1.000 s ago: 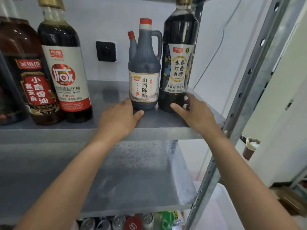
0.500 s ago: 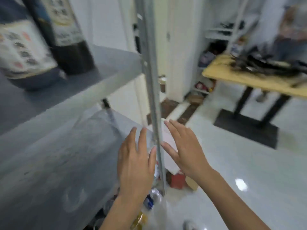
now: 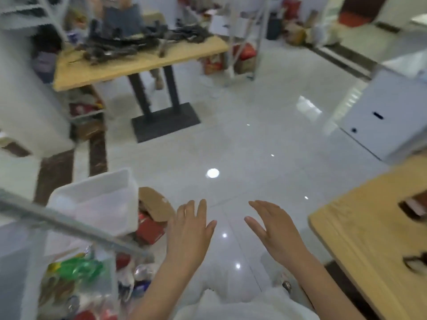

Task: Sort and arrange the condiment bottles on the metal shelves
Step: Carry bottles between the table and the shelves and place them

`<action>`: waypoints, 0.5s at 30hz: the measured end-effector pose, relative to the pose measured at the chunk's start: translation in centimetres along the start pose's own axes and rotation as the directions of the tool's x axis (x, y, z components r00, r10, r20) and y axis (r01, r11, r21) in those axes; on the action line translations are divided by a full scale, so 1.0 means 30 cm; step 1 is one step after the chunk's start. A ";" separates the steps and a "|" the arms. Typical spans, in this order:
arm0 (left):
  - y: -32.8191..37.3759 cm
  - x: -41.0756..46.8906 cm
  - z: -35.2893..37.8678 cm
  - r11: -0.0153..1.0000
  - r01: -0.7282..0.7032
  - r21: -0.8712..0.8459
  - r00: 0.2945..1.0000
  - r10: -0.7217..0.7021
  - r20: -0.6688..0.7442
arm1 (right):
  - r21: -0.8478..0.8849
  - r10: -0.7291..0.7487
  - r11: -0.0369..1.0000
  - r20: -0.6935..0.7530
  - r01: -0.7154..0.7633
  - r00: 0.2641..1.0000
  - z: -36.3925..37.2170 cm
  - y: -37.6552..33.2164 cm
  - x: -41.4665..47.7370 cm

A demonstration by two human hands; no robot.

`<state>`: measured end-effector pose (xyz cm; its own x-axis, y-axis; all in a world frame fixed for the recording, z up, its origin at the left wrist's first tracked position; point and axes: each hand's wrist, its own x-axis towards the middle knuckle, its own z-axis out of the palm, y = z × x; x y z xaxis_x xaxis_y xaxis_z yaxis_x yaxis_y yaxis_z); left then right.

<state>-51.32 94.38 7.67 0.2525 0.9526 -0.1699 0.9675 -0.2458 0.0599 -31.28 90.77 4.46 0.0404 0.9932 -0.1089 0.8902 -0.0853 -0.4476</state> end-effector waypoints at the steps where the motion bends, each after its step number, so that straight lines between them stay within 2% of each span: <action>1: 0.055 0.009 0.003 0.998 -0.059 0.009 0.998 0.059 0.014 | 0.021 0.058 0.998 -0.020 -0.058 0.998 -0.020 0.055 -0.043; 8: 0.498 0.009 0.061 0.927 -0.371 0.060 0.925 0.362 0.116 | 0.153 0.369 0.924 -0.126 -0.349 0.921 -0.167 0.409 -0.358; 15: 0.983 -0.070 0.158 0.766 -0.641 -0.060 0.752 0.641 0.152 | 0.221 0.603 0.796 -0.210 -0.563 0.770 -0.296 0.738 -0.693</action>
<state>-23.25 84.27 5.13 0.8126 0.5314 -0.2393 0.5780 -0.7876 0.2136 -8.37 68.94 4.69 0.6628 0.7299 -0.1673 0.5860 -0.6447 -0.4909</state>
